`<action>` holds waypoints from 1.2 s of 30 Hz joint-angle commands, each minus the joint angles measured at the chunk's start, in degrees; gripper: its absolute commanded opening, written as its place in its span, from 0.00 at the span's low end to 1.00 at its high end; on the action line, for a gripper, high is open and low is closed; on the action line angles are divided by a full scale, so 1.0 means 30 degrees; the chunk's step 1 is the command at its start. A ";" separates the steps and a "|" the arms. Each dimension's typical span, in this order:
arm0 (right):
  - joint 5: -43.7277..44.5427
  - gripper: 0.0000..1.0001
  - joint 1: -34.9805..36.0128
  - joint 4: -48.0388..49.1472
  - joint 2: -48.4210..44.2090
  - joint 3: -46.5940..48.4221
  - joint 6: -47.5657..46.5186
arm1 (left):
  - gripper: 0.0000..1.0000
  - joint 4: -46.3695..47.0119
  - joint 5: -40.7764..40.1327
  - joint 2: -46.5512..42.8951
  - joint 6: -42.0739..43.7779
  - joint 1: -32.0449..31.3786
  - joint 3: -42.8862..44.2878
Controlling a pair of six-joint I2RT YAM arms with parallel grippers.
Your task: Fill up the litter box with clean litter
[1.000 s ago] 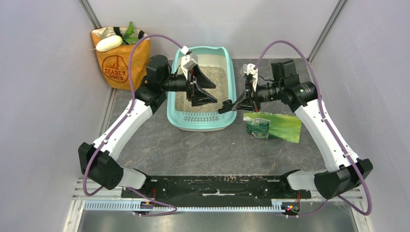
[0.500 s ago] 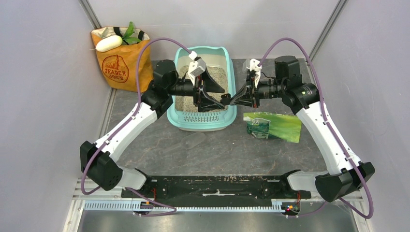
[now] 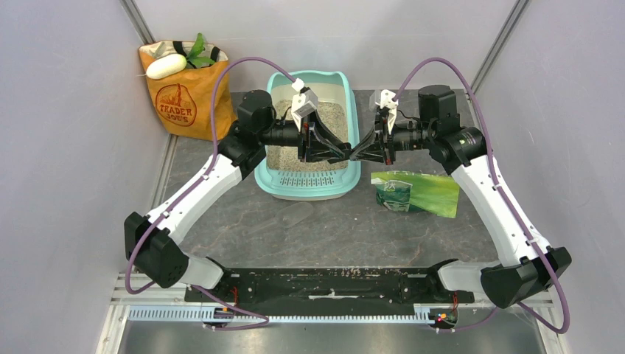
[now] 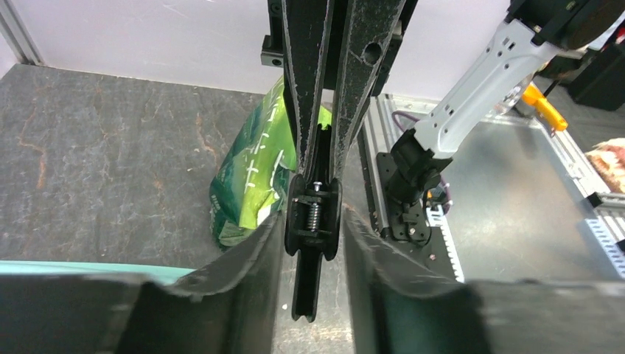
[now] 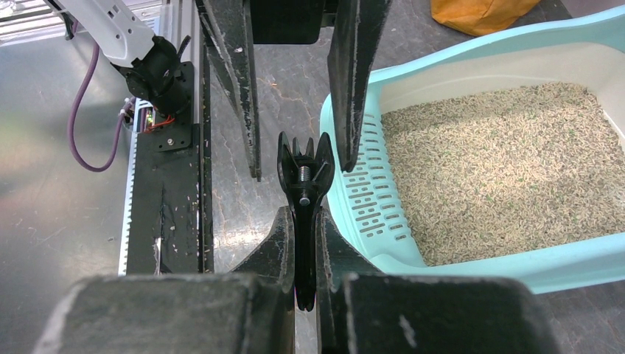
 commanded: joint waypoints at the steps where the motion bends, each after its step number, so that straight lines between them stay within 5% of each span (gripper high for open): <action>1: -0.0121 0.04 0.0091 0.0666 -0.0319 0.0042 0.0139 | 0.33 -0.0036 -0.0158 0.0226 0.0828 -0.0105 0.0935; 3: -0.0084 0.06 0.0091 0.0601 -0.0320 0.0042 0.0162 | 0.20 0.0032 -0.0006 0.0228 0.0830 -0.0098 0.0999; 5: 0.0367 0.32 0.0089 0.0375 -0.0320 0.0118 0.0450 | 0.03 0.0217 0.0066 0.0244 0.0637 -0.0098 0.0986; 8: 0.1322 0.69 -0.0509 -0.0069 -0.0264 0.0925 0.1861 | 0.02 -0.0268 0.0014 0.0157 0.1172 -0.0040 0.0869; 11: 0.0686 0.79 -0.2523 -0.0790 0.0104 0.2199 0.2916 | 0.02 -0.2123 -0.0270 0.0180 0.3433 -0.0039 0.0977; 21: 0.5020 0.80 -0.6705 -1.4785 0.2568 0.5887 -0.9606 | 0.02 -0.6658 -0.1440 0.2032 1.0023 -0.0066 0.3052; 27: 0.7993 0.76 -0.8217 -1.6051 0.2302 0.3482 -1.3408 | 0.02 -0.7414 -0.1417 0.3669 1.1394 -0.0711 0.4181; 36: 0.8092 0.63 -1.0505 -1.7353 0.3790 0.3070 -1.6619 | 0.02 -0.6766 -0.2921 0.6004 1.1810 -0.2558 0.5575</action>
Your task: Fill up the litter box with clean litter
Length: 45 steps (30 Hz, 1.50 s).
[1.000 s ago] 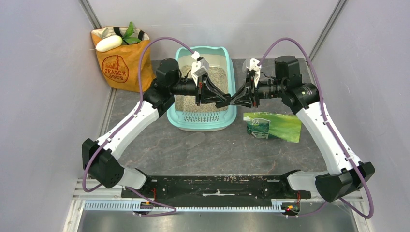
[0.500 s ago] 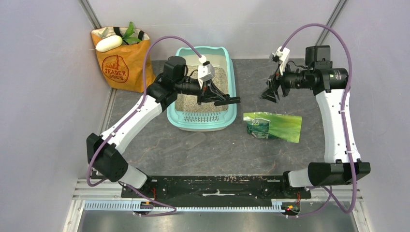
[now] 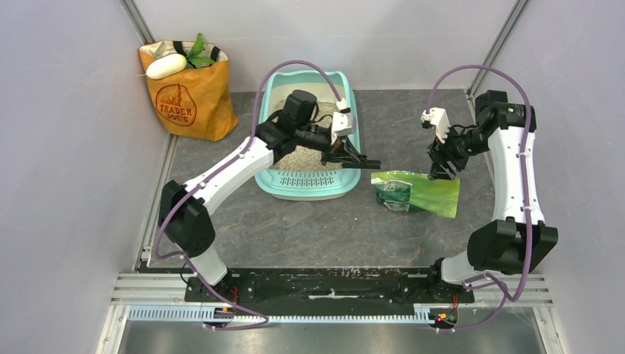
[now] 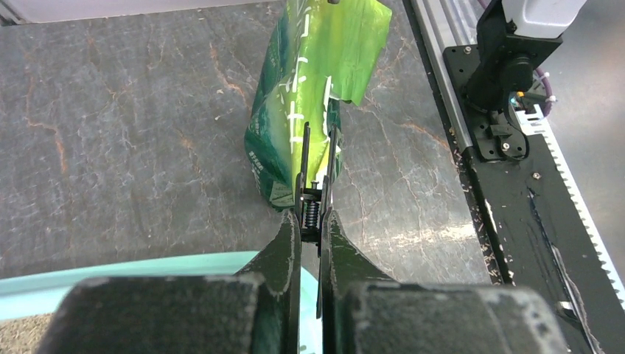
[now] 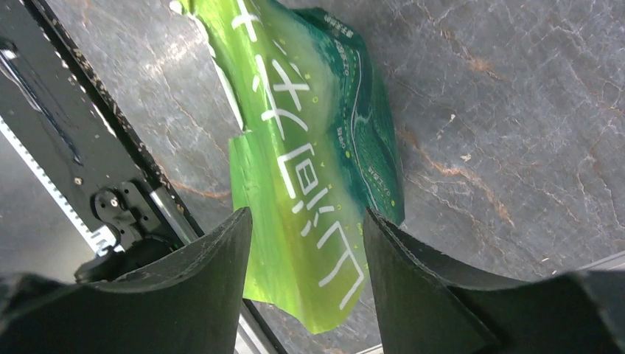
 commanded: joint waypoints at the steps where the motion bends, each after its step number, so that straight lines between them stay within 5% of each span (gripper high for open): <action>1: 0.0472 0.63 -0.0340 -0.1447 0.0038 -0.0499 -0.2832 | 0.02 0.0721 -0.1186 0.1018 0.0842 -0.0815 0.1539; 6: 0.0608 0.58 -0.0457 -0.1084 -0.0204 -0.1736 -0.3627 | 0.02 -0.0321 -0.2053 0.2214 0.1228 -0.1625 0.2943; 16: 0.0583 0.31 -0.0476 0.0780 -0.0762 -0.2720 -0.3392 | 0.02 -0.1050 -0.3420 0.3099 0.1668 -0.2556 0.3478; 37: -0.0603 0.01 -0.0464 0.0828 -0.1230 -0.3049 -0.3654 | 0.02 -0.1882 -0.5430 0.4111 0.1351 -0.3928 0.4356; 45: -0.0911 0.00 -0.0480 0.0645 -0.1094 -0.3006 -0.3481 | 0.02 -0.0772 -0.5898 0.4730 0.0280 -0.4363 0.4658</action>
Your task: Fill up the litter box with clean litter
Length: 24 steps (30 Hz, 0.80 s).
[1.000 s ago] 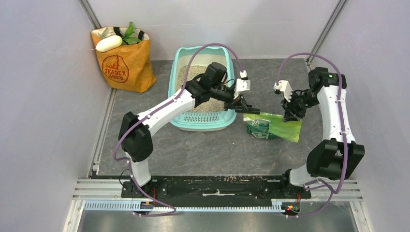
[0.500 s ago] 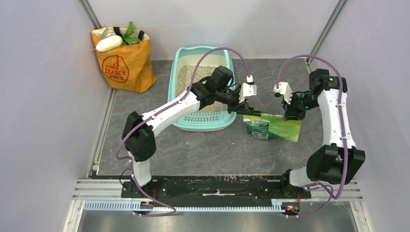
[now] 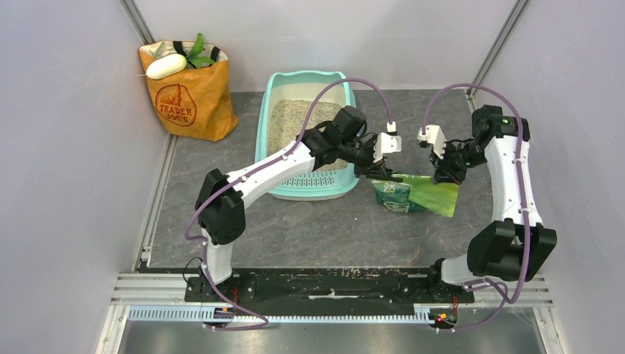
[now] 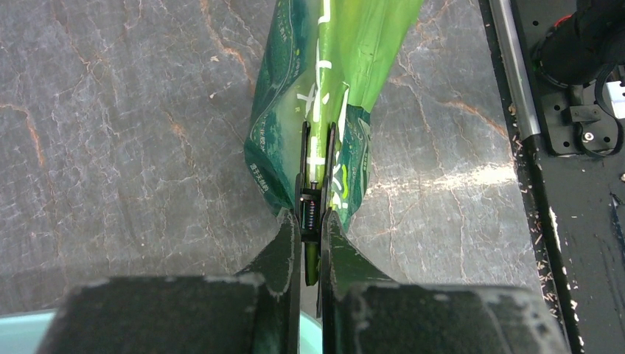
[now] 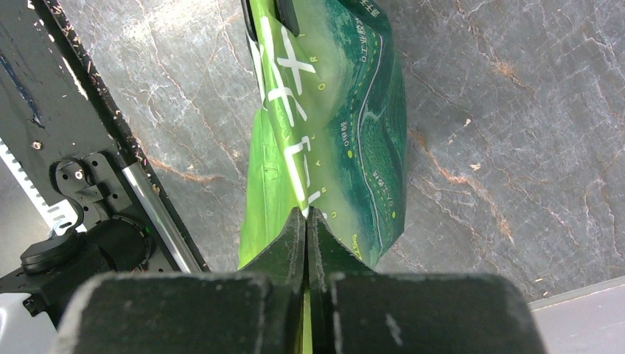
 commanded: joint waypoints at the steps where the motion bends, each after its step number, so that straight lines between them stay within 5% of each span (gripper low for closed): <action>1: -0.1379 0.00 -0.0035 -0.0427 -0.0165 0.0304 0.0095 | 0.02 0.1489 0.0022 0.0206 -0.1077 -0.0444 0.0600; 24: -0.1566 0.00 -0.0031 -0.0857 0.0102 0.0657 0.0097 | 0.02 0.4003 0.0241 0.0877 -0.2902 -0.0980 -0.0583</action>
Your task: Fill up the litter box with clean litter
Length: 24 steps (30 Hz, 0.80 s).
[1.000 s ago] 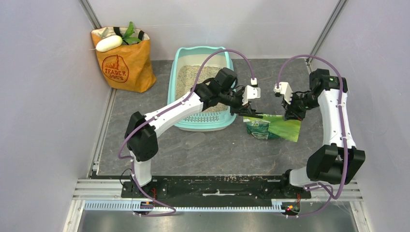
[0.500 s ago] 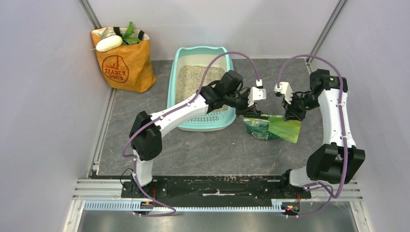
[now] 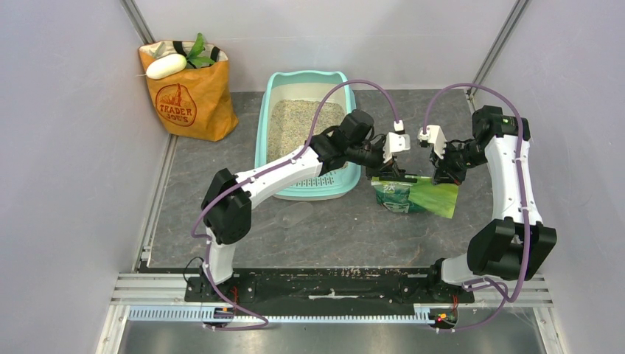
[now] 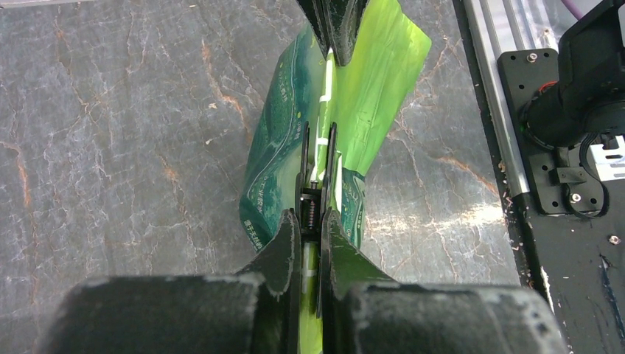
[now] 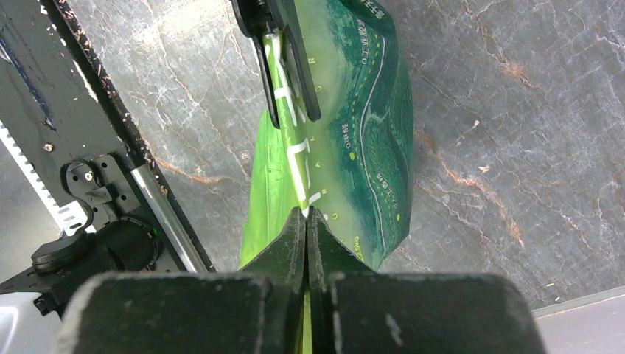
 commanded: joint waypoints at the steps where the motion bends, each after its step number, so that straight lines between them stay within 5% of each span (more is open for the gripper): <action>1: -0.1277 0.00 0.0079 -0.0605 -0.0081 0.0649 0.0061 | 0.02 0.0408 0.0100 0.0047 -0.0018 -0.0207 -0.0555; 24: -0.1303 0.00 0.0057 -0.0919 -0.0131 0.0536 -0.0541 | 0.02 -0.1356 -0.0426 -0.1112 0.2363 0.0492 -0.1913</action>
